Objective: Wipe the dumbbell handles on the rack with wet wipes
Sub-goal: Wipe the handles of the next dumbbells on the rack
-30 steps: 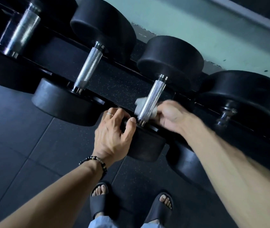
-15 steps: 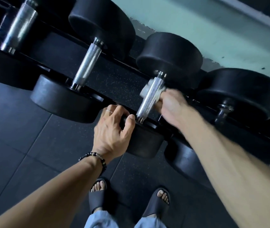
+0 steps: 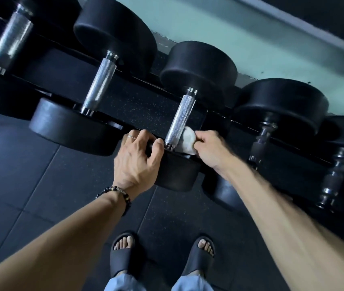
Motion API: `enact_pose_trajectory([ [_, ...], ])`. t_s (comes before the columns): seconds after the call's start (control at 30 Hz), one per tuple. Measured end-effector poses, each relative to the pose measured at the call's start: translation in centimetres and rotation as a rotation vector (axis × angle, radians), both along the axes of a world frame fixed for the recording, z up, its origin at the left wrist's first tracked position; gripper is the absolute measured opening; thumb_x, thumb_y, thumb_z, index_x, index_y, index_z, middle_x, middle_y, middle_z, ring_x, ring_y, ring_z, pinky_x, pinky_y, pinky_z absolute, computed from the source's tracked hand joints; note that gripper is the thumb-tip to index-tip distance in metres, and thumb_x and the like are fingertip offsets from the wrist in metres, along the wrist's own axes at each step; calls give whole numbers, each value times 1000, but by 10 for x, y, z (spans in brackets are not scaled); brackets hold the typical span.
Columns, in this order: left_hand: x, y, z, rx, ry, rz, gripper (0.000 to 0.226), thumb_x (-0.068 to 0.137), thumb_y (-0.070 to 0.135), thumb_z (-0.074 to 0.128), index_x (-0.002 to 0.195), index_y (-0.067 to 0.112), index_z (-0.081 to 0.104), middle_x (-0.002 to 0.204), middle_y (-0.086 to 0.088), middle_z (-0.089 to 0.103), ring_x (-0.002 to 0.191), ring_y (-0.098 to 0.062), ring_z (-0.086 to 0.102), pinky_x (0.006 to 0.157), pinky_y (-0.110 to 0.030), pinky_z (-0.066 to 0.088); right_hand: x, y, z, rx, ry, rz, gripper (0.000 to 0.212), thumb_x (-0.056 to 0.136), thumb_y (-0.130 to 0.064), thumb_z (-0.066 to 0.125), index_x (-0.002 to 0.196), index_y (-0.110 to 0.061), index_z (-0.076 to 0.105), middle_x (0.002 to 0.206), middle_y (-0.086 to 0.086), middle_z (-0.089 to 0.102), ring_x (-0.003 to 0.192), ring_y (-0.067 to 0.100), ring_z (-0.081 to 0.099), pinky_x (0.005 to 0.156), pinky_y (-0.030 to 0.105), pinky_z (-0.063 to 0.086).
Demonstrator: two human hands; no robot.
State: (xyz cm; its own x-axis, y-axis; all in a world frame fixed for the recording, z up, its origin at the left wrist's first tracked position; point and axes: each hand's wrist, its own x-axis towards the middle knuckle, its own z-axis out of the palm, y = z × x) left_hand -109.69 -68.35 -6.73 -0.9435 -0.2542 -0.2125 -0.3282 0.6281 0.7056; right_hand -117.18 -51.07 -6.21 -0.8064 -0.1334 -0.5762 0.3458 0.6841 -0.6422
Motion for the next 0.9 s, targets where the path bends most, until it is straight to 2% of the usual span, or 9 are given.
enact_pose_trajectory([
  [0.1, -4, -5, 6, 31, -66, -61, 53, 80, 65, 25, 102, 28, 56, 102, 8, 50, 105, -16, 45, 85, -33, 38, -4, 8, 30, 21, 167, 25, 30, 84, 8, 42, 80, -8, 68, 65, -3, 53, 61, 12, 47, 54, 16, 37],
  [0.17, -11, -13, 16, 77, -73, -125, 66, 80, 62, 38, 133, 25, 49, 116, 9, 51, 115, -15, 47, 91, -29, 37, -4, 5, 45, -132, 103, 23, 46, 84, 11, 42, 82, -23, 73, 81, 6, 69, 79, 26, 65, 75, 31, 57],
  [0.23, -25, -19, 30, 230, -66, -186, 77, 80, 46, 61, 149, 26, 34, 131, 11, 48, 122, -7, 46, 99, -26, 38, 0, -1, 58, -294, -5, 15, 57, 85, 16, 41, 88, -30, 74, 102, 18, 73, 92, 34, 69, 85, 47, 59],
  [0.3, -39, -21, 42, 483, -73, -226, 67, 72, 28, 74, 136, 30, 53, 123, 8, 62, 111, -8, 61, 94, -29, 50, 4, -6, 65, -374, -22, -39, 55, 85, 20, 43, 91, -25, 75, 105, 21, 72, 92, 31, 70, 81, 47, 59],
  [0.4, -50, -17, 47, 691, -51, -129, 20, 68, 17, 83, 83, 26, 74, 78, 1, 74, 69, -16, 70, 71, -37, 60, 9, -10, 65, -344, 171, -250, 48, 84, 15, 52, 86, -26, 75, 92, 3, 76, 91, 23, 74, 75, 33, 63],
  [0.5, -48, -8, 58, 780, -91, -41, 8, 89, 3, 68, 84, 9, 68, 73, -10, 72, 59, -15, 70, 58, -26, 60, 17, -14, 61, -197, 422, -315, 43, 82, 9, 65, 78, -33, 72, 78, -14, 73, 77, 6, 71, 73, 25, 61],
  [0.67, -45, -1, 70, 877, -212, 21, 22, 94, 28, 66, 97, 7, 71, 87, -12, 76, 83, -23, 75, 75, -31, 61, 31, -25, 56, -129, 661, -188, 19, 80, 7, 68, 84, -10, 76, 88, -6, 65, 79, 2, 63, 72, 13, 49],
  [0.8, -47, -3, 66, 897, -180, 127, 12, 91, 2, 66, 101, -2, 62, 81, -7, 71, 72, -15, 73, 62, -25, 60, 36, -32, 50, -185, 707, -174, 21, 83, 4, 62, 95, -5, 77, 98, -5, 68, 90, -1, 65, 82, 18, 53],
  [0.9, -56, -15, 53, 699, -129, 131, 15, 88, -2, 68, 83, 11, 62, 65, 9, 68, 63, -4, 67, 57, -18, 55, 46, -34, 35, -206, 626, -348, 34, 80, -7, 54, 110, -9, 72, 108, 0, 69, 90, 6, 69, 81, 19, 55],
])
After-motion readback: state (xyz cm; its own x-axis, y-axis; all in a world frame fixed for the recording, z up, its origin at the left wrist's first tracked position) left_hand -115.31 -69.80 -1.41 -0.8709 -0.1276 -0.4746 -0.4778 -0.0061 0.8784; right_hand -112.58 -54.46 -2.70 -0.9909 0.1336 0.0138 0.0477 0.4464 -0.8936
